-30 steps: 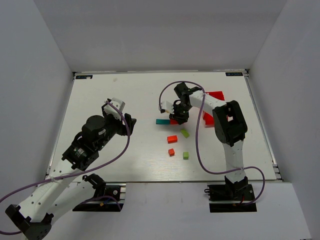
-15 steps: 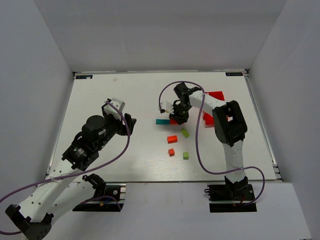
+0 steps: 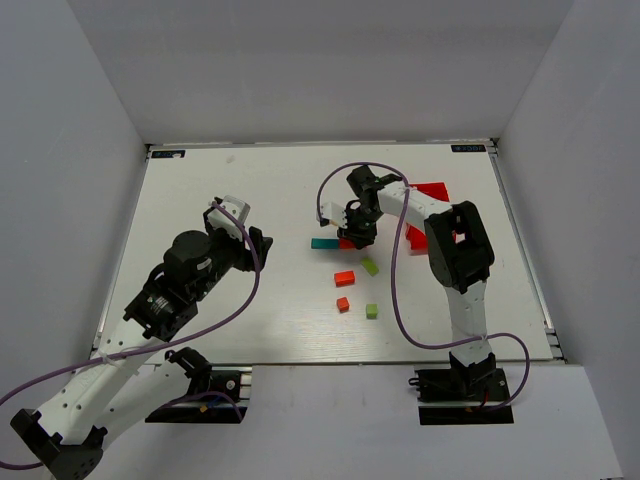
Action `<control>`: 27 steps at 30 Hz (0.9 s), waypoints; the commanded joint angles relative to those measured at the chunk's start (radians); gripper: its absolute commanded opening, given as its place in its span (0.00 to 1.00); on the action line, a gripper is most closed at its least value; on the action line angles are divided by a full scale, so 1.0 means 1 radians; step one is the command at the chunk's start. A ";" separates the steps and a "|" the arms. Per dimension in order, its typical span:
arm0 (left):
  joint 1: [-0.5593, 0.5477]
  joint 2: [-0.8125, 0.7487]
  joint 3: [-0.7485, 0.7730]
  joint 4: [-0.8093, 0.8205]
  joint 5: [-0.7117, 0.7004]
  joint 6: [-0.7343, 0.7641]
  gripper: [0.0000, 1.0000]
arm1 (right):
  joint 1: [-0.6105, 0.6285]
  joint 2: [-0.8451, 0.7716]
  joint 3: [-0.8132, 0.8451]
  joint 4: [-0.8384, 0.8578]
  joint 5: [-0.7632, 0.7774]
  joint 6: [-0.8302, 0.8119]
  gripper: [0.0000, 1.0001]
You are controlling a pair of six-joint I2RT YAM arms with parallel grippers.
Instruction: Build the wood block tower
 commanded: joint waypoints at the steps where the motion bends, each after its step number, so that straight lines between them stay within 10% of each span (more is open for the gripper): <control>1: 0.004 -0.003 -0.003 0.001 0.000 0.005 0.77 | 0.011 0.036 -0.007 -0.007 0.006 0.013 0.27; 13: 0.004 -0.003 -0.003 0.001 0.000 0.005 0.77 | 0.013 0.023 -0.027 0.013 0.016 0.022 0.63; 27: 0.004 -0.003 -0.003 0.001 0.000 0.005 0.77 | 0.016 0.039 -0.022 0.038 0.010 0.059 0.59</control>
